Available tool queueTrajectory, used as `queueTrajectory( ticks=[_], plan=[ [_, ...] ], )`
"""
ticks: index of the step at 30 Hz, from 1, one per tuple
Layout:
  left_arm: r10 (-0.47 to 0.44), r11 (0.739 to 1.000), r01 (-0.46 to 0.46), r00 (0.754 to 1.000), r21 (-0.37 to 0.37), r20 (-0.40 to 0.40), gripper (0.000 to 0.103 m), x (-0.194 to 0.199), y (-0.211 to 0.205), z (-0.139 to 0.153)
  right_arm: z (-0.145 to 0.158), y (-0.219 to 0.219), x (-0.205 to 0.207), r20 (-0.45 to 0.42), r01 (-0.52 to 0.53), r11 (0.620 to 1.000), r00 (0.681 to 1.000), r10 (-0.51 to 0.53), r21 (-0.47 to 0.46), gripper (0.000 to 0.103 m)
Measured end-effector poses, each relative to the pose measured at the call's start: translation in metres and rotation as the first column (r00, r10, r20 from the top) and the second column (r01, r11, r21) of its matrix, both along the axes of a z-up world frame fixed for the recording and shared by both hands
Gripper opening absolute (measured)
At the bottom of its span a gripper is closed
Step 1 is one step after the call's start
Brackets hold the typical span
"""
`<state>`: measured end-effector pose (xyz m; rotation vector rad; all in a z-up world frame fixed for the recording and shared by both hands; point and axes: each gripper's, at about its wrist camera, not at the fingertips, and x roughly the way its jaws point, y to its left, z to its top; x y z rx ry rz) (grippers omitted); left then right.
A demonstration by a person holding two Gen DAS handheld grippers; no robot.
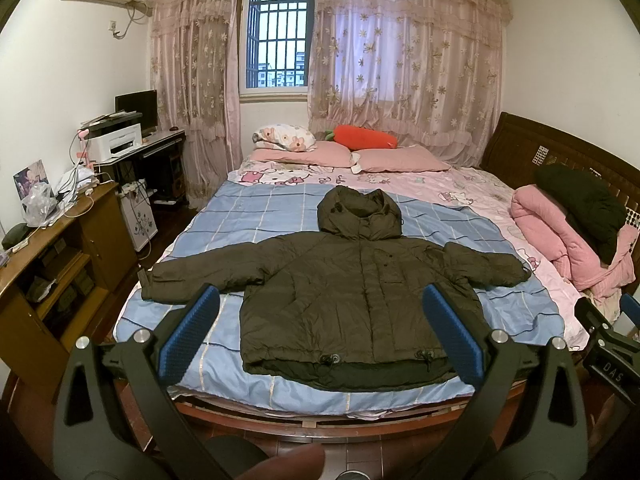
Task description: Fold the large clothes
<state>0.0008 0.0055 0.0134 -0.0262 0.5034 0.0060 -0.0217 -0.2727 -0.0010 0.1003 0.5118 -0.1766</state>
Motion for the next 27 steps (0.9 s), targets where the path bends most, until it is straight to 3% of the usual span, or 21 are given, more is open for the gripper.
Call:
queueTrajectory(
  ticks=[13, 23, 27],
  plan=[
    [-0.001, 1.000, 0.001, 1.000, 0.004, -0.001, 0.101, 0.000, -0.001, -0.002, 0.000, 0.000, 0.001, -0.002, 0.000, 1.000, 1.000, 0.000, -0.003, 0.102],
    [-0.007, 1.000, 0.007, 1.000, 0.029, -0.021, 0.101, 0.007, 0.038, 0.017, 0.005, -0.005, 0.015, -0.005, 0.009, 1.000, 1.000, -0.009, -0.012, 0.102],
    [-0.009, 0.999, 0.010, 0.999, 0.037, -0.031, 0.101, 0.023, 0.026, 0.002, 0.005, -0.008, 0.023, -0.003, 0.010, 1.000, 1.000, -0.010, -0.011, 0.102]
  ],
)
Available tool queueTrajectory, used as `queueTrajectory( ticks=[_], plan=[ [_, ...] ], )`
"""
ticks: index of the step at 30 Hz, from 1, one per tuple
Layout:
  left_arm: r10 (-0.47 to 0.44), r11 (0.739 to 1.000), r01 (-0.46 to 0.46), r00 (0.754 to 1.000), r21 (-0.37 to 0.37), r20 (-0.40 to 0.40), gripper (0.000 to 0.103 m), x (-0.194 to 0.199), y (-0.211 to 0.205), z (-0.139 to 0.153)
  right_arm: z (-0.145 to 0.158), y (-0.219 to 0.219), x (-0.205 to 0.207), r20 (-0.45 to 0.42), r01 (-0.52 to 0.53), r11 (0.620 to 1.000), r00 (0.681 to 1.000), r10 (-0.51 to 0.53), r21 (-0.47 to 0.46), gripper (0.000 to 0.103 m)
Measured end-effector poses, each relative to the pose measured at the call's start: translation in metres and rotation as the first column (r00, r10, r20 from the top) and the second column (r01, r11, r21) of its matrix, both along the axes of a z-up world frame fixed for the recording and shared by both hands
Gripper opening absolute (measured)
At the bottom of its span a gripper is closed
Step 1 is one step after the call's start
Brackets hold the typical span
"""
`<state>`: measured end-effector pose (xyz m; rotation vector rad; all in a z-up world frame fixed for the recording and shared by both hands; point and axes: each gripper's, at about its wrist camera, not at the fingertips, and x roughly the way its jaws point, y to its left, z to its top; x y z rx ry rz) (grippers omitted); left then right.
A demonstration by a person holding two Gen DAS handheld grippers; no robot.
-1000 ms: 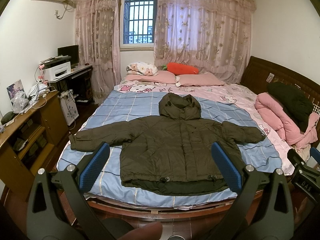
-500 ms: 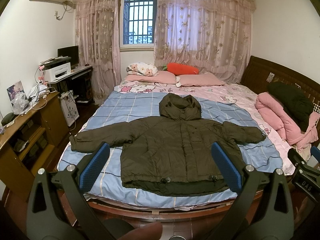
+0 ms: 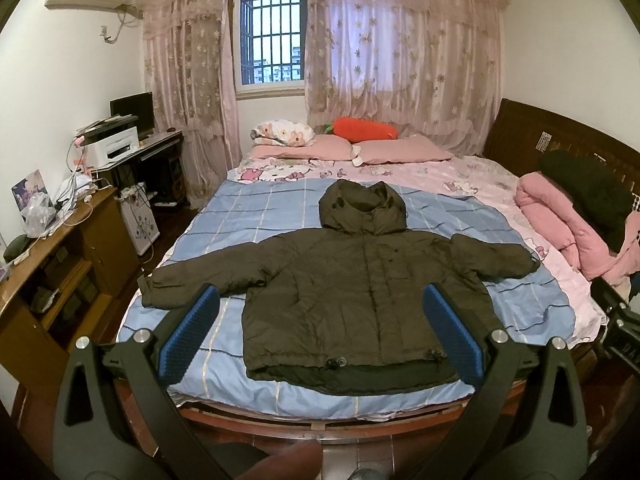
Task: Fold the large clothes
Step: 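Lower the right tool toward the cuff of the nearest jacket sleeve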
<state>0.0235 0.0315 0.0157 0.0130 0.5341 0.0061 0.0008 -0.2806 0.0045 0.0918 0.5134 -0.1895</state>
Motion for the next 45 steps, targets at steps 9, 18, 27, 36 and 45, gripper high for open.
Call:
queueTrajectory(
  ticks=[9, 18, 27, 36, 45],
  plan=[
    [0.018, 1.000, -0.018, 0.999, -0.013, -0.027, 0.101, 0.026, -0.003, -0.009, -0.005, -0.022, 0.040, -0.014, 0.008, 1.000, 1.000, -0.008, 0.005, 0.102],
    [0.036, 0.999, -0.037, 0.998, -0.031, -0.056, 0.101, 0.066, -0.001, -0.039, -0.043, -0.043, 0.088, -0.079, 0.029, 1.000, 0.996, -0.029, -0.004, 0.102],
    [0.019, 1.000, -0.019, 0.996, -0.005, -0.087, 0.101, 0.127, -0.018, -0.071, -0.073, -0.067, 0.138, -0.121, 0.073, 0.997, 0.990, -0.074, -0.007, 0.102],
    [-0.025, 1.000, 0.026, 0.994, 0.015, -0.109, 0.101, 0.170, -0.054, -0.097, -0.098, -0.121, 0.175, -0.128, 0.129, 0.988, 0.985, -0.118, 0.084, 0.102],
    [-0.027, 1.000, 0.026, 0.990, -0.006, -0.139, 0.101, 0.206, -0.080, -0.118, -0.142, -0.200, 0.229, -0.166, 0.179, 0.952, 0.976, -0.140, 0.249, 0.102]
  ],
)
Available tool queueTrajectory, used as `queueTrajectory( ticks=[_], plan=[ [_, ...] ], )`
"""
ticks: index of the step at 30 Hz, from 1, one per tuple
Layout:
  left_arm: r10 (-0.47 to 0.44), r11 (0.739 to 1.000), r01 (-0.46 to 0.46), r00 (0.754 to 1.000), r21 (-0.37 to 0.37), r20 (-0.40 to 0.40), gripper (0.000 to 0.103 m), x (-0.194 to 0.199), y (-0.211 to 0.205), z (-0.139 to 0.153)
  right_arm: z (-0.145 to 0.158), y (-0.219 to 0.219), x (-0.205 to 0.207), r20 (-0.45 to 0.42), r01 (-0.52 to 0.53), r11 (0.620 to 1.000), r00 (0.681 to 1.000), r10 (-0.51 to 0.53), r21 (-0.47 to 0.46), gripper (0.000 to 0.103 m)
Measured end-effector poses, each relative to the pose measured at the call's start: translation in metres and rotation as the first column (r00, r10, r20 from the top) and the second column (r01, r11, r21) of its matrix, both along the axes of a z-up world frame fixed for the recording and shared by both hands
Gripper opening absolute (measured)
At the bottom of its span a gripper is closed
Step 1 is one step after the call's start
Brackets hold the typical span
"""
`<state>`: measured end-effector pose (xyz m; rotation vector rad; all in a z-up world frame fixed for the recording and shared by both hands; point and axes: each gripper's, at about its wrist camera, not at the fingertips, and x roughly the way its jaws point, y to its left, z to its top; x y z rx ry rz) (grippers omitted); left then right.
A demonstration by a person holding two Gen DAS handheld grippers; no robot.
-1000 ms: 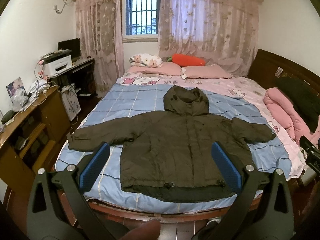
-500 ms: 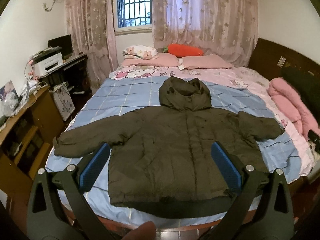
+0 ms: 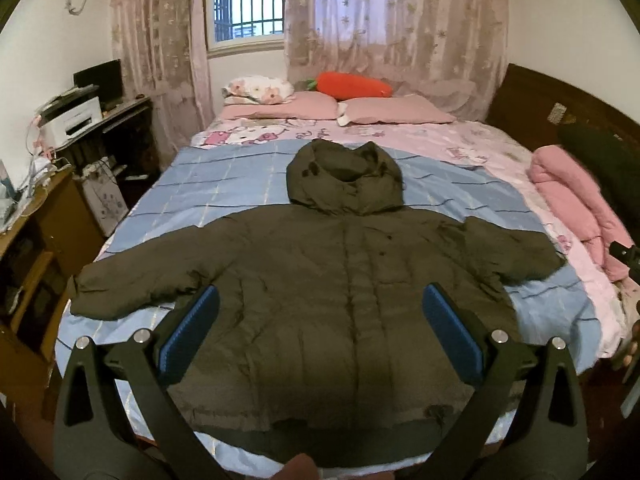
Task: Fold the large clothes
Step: 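Lower the right tool toward the cuff of the nearest jacket sleeve, then close the right tool on the sleeve cuff and lift it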
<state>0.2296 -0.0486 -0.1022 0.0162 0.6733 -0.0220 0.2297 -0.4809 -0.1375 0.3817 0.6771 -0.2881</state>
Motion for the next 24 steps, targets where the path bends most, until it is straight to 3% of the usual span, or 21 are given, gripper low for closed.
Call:
queueTrajectory(
  ticks=[3, 6, 10, 13, 17, 22, 24],
  plan=[
    [-0.060, 0.998, 0.060, 0.998, 0.003, -0.012, 0.101, 0.016, -0.018, -0.008, -0.016, -0.023, 0.016, -0.002, 0.010, 0.998, 1.000, -0.010, 0.056, 0.102],
    [-0.112, 0.993, 0.110, 0.993, -0.034, -0.033, 0.101, 0.028, -0.032, -0.014, -0.031, -0.050, 0.028, 0.018, 0.024, 0.984, 0.999, -0.028, 0.179, 0.102],
    [-0.130, 0.991, 0.129, 0.991, -0.025, -0.018, 0.101, 0.041, -0.057, -0.019, -0.055, -0.098, 0.042, 0.045, 0.055, 0.916, 0.996, -0.080, 0.397, 0.102],
    [-0.145, 0.989, 0.145, 0.989, 0.011, -0.011, 0.101, 0.045, -0.073, -0.020, -0.067, -0.124, 0.052, 0.084, 0.033, 0.865, 0.993, -0.086, 0.501, 0.102],
    [-0.155, 0.988, 0.155, 0.988, 0.010, -0.003, 0.101, 0.053, -0.089, -0.020, -0.087, -0.158, 0.065, 0.092, 0.069, 0.814, 0.985, -0.149, 0.577, 0.100],
    [-0.187, 0.981, 0.186, 0.982, 0.057, 0.007, 0.101, 0.069, -0.122, -0.030, -0.117, -0.172, 0.088, 0.057, 0.061, 0.786, 0.991, -0.122, 0.616, 0.090],
    [-0.236, 0.971, 0.236, 0.972, 0.033, -0.005, 0.101, 0.079, -0.137, -0.036, -0.138, -0.176, 0.098, 0.025, 0.076, 0.759, 0.992, -0.120, 0.647, 0.089]
  ],
)
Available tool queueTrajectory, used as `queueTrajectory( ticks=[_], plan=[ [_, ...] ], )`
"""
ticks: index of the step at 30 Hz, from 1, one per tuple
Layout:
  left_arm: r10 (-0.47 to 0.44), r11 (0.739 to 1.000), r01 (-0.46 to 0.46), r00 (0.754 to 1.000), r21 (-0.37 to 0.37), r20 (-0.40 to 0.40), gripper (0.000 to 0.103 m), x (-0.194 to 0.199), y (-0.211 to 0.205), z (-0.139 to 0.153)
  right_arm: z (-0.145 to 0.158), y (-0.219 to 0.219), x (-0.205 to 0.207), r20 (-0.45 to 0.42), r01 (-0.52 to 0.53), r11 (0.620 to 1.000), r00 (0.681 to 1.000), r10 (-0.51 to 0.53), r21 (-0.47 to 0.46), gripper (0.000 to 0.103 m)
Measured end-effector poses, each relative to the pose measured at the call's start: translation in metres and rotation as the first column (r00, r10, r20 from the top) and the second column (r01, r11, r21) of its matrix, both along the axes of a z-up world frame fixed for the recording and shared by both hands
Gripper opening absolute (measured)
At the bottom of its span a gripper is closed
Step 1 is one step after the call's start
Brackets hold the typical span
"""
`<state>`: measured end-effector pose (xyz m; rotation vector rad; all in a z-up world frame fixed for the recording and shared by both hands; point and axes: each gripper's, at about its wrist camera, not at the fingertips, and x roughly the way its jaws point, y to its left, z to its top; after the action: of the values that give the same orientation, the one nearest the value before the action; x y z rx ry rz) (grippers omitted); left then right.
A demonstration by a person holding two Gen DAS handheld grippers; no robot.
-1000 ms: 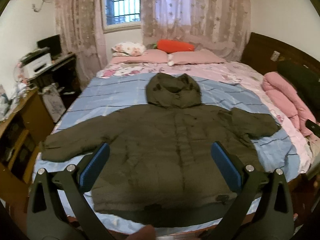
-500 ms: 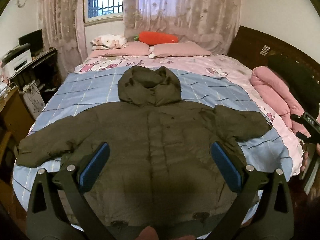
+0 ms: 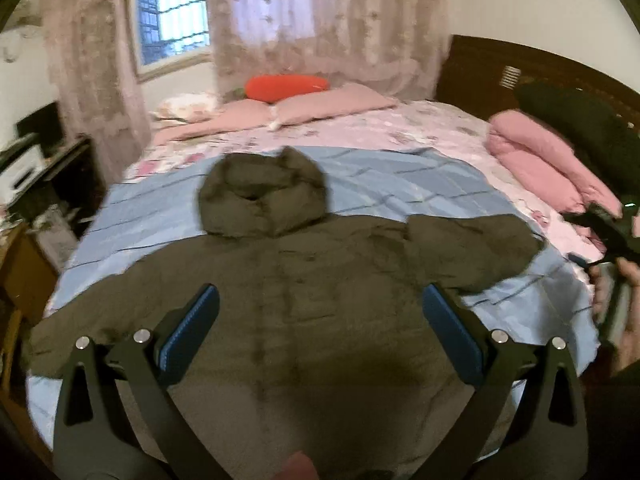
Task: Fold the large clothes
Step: 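Close the right tool on the sleeve cuff and lift it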
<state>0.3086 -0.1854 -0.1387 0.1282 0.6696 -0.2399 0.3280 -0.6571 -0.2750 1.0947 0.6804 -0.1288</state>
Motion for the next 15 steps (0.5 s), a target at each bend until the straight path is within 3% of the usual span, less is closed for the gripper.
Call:
queueTrajectory(
  ticks=[3, 7, 11, 15],
  plan=[
    [-0.062, 0.997, 0.061, 0.998, -0.045, -0.030, 0.101, 0.017, -0.028, -0.014, -0.023, -0.014, 0.010, -0.024, 0.013, 0.999, 1.000, -0.012, 0.050, 0.085],
    [-0.153, 0.980, 0.153, 0.988, 0.130, -0.014, 0.101, 0.034, -0.086, -0.038, -0.044, -0.025, 0.019, -0.044, 0.015, 0.995, 0.999, -0.010, 0.095, 0.077],
    [-0.274, 0.925, 0.272, 0.961, 0.266, -0.032, 0.101, 0.048, -0.134, -0.060, -0.053, -0.030, 0.025, -0.052, 0.020, 0.992, 0.999, -0.014, 0.121, 0.077],
    [-0.334, 0.866, 0.292, 0.942, 0.406, 0.036, 0.101, 0.053, -0.164, -0.072, -0.066, -0.032, 0.035, -0.057, 0.023, 0.987, 0.998, -0.014, 0.159, 0.077]
  ],
)
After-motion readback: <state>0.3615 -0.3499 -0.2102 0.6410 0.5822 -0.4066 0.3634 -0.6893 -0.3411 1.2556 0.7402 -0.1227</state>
